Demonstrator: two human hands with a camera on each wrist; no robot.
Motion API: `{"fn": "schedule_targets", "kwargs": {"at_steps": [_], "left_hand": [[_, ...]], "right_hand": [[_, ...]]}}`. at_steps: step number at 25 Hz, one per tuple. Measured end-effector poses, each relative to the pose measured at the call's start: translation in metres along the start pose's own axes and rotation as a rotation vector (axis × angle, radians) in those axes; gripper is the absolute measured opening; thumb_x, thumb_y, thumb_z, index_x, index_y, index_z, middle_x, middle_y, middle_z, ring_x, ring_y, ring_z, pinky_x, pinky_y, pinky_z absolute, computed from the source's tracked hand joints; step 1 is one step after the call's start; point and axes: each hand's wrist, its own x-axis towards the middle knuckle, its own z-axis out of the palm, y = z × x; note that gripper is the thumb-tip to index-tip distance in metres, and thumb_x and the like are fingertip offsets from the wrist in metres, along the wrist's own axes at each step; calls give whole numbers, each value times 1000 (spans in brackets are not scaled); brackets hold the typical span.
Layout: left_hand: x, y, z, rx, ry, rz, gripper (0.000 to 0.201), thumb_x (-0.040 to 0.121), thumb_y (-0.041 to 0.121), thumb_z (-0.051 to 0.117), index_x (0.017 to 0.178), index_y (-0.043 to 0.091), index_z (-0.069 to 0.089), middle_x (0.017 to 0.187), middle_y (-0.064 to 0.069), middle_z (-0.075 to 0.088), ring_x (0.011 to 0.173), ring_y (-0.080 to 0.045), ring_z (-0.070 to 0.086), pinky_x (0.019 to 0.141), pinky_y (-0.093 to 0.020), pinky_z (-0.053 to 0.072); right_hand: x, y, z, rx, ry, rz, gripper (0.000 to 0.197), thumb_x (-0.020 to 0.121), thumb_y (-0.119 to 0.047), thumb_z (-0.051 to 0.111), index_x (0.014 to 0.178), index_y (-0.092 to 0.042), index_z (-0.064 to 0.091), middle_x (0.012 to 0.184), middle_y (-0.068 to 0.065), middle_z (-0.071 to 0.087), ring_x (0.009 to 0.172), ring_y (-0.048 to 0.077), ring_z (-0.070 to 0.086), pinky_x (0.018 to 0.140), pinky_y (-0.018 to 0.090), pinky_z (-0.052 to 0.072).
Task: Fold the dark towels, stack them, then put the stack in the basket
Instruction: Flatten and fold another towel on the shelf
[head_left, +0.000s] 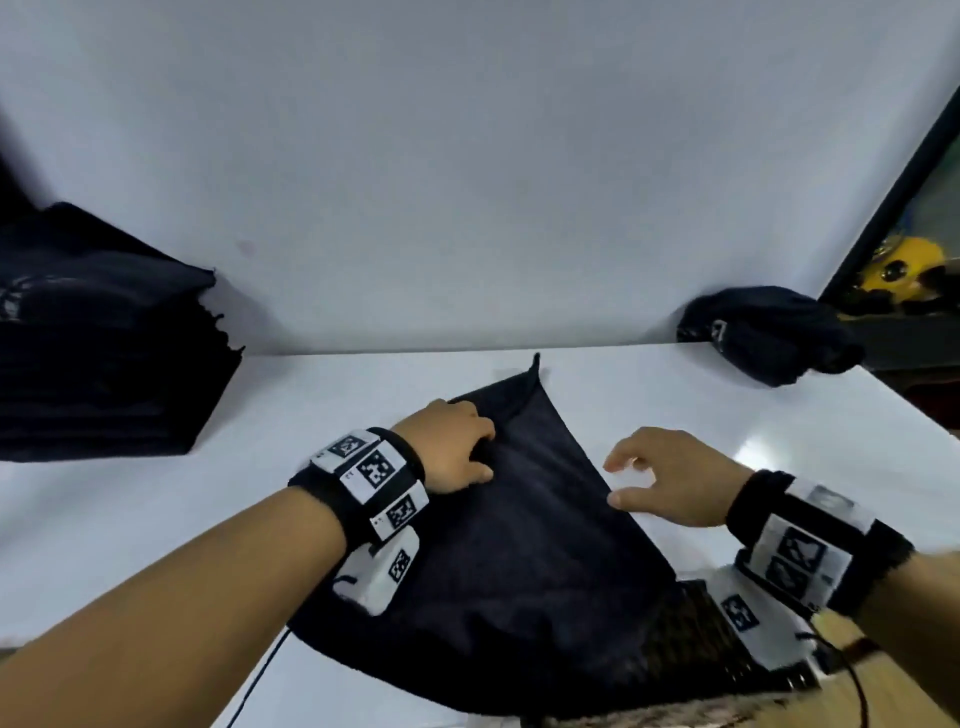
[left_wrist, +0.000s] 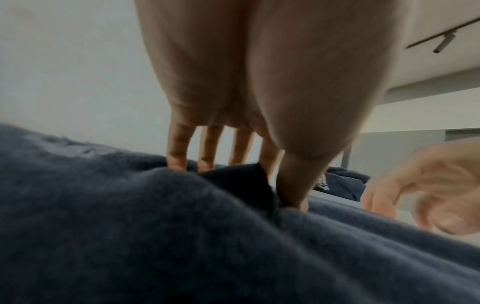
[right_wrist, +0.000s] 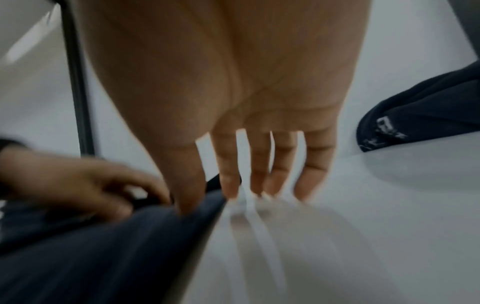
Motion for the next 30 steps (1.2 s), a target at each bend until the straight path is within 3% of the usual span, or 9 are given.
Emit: {"fn": "schedule_targets", "kwargs": {"at_steps": [3,7,10,15,20,22,24,26,30], "left_hand": [[8,-10,-3,-14,7,67,47,87,11,58,132,21,51,133,-3,50,122,-23,47,101,-35,41],[-6,-31,-18,-82,10,130,61,79,-3,54,132,24,46,128,-2,53,117,-21,50,95,-32,43],[-30,-45,-22,-123,-83,98,70,74,2,63,134,24,34,121,-1,49,104,-19,52,86,-33,48],[-40,-77,-33,-48,-89,-92,59,77,6,56,128,27,35,89,1,50,75,-20,55,64,-33,50],[12,-139,-77,260,214,-412,47,80,3,52,125,15,45,116,-12,51,103,-33,54,80,-38,48],[25,-135,-73,215,274,-384,43,83,9,54,125,14,48,118,-10,48,106,-32,52,84,-39,47],[22,-111,-48,49,215,-181,37,89,32,55,124,19,52,119,-7,51,110,-28,54,91,-39,47],[5,-85,-16,-3,38,-53,56,89,54,52,136,24,45,136,-5,47,125,-24,48,103,-40,41],[1,-107,-5,-27,-189,-140,81,85,51,63,150,37,18,162,8,5,149,-16,7,116,-58,15]], "right_hand": [[-13,-15,24,131,171,-39,29,88,-35,66,116,-29,62,119,-10,57,107,7,53,99,24,40],[23,-57,20,18,204,-245,40,95,-21,55,135,-23,53,148,-3,44,135,14,40,107,16,24],[64,-76,17,-226,-20,-217,55,99,-41,42,151,-34,25,158,1,27,142,23,31,115,34,26],[108,-107,1,-584,-113,-109,64,94,-67,22,151,-40,17,146,14,42,128,33,46,102,41,42],[170,-113,-8,-640,-49,-38,73,91,-71,23,153,-38,4,151,12,39,131,34,44,104,42,42],[194,-107,-17,-641,-33,10,74,92,-69,24,154,-33,2,155,14,30,137,34,39,108,41,37],[210,-100,-24,-610,-54,26,75,93,-69,23,154,-34,1,157,13,27,140,33,34,110,41,33],[218,-92,-30,-591,-67,23,74,91,-71,23,154,-37,1,157,10,28,140,31,35,109,39,33],[207,-78,-33,-577,-18,-33,73,89,-73,23,152,-43,1,150,7,41,133,30,44,102,37,39]]}}
